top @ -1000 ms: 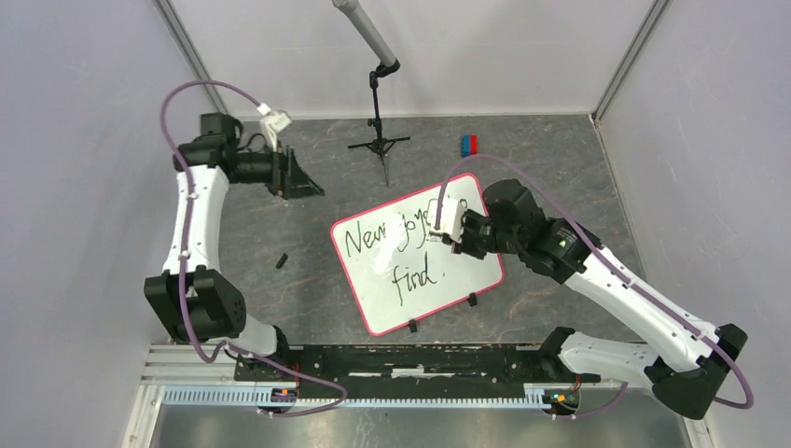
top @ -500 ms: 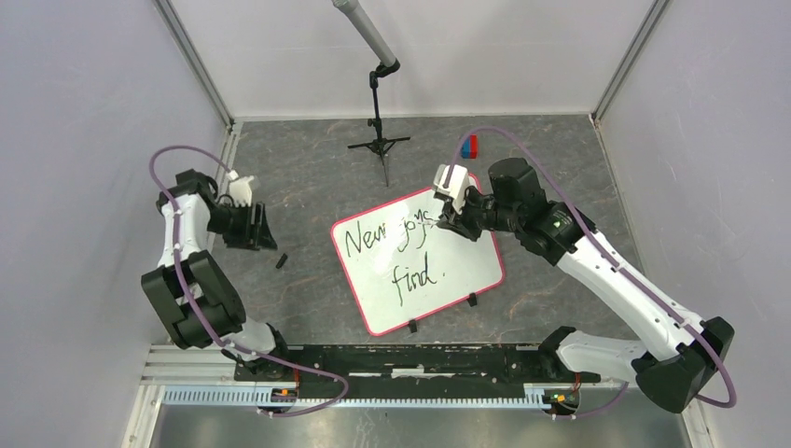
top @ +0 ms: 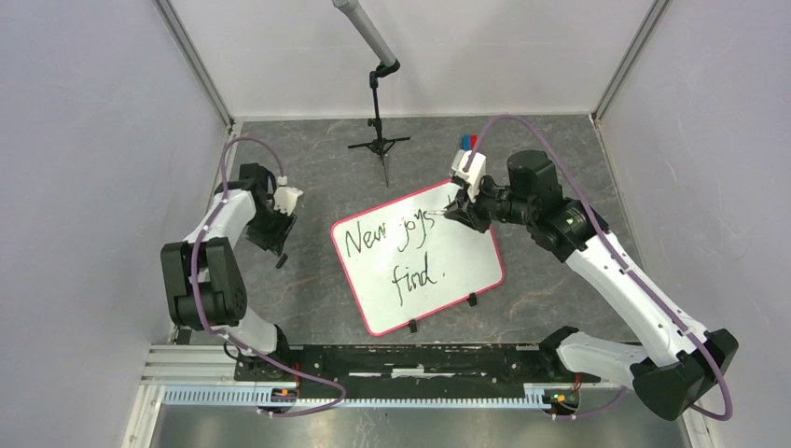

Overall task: Write a sentence on the whiteboard
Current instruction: Pick up the pen cap from the center of the board.

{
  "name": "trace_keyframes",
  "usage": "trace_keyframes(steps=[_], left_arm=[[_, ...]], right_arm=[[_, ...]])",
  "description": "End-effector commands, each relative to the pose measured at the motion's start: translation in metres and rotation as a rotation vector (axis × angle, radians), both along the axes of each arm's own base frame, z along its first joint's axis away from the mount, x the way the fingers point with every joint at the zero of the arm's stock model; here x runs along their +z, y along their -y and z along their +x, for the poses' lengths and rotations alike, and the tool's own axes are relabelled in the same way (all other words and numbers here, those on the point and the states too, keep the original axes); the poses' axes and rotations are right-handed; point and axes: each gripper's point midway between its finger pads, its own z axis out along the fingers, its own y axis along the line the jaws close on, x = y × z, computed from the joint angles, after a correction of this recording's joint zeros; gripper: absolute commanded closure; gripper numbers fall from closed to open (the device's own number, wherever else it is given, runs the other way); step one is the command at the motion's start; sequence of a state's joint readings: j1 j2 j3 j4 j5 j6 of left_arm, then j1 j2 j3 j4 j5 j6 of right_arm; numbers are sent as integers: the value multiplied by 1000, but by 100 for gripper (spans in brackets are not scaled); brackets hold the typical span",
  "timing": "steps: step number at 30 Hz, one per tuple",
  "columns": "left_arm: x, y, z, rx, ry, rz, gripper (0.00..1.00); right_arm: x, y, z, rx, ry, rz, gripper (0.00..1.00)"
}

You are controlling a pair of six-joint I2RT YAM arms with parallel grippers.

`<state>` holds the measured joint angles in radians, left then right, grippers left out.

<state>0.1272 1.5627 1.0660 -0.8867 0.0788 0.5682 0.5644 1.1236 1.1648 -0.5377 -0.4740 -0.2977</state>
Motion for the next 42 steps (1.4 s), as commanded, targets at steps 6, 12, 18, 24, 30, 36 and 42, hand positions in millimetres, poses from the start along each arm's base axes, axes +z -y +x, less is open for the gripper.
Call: trace_keyframes(steps=[6,12,18,24,30,36,42], left_arm=[[-21,-6,1,-20,-71,148,57],[-33,4,5,-17,-93,141,58],[-51,19,0,-46,-135,139,61],[-65,21,-8,-28,-167,147,75],[-57,20,-5,1,-136,154,94],[3,48,25,72,18,-24,98],[101,73,53,132,259,-202,98]], right_arm=[[27,4,2,-12,46,63,100],[28,6,2,-19,50,63,100],[28,8,4,-26,53,57,100],[31,9,5,-32,58,51,100],[37,9,9,-36,64,47,100],[56,4,19,-43,83,58,100],[82,1,31,-87,143,129,100]])
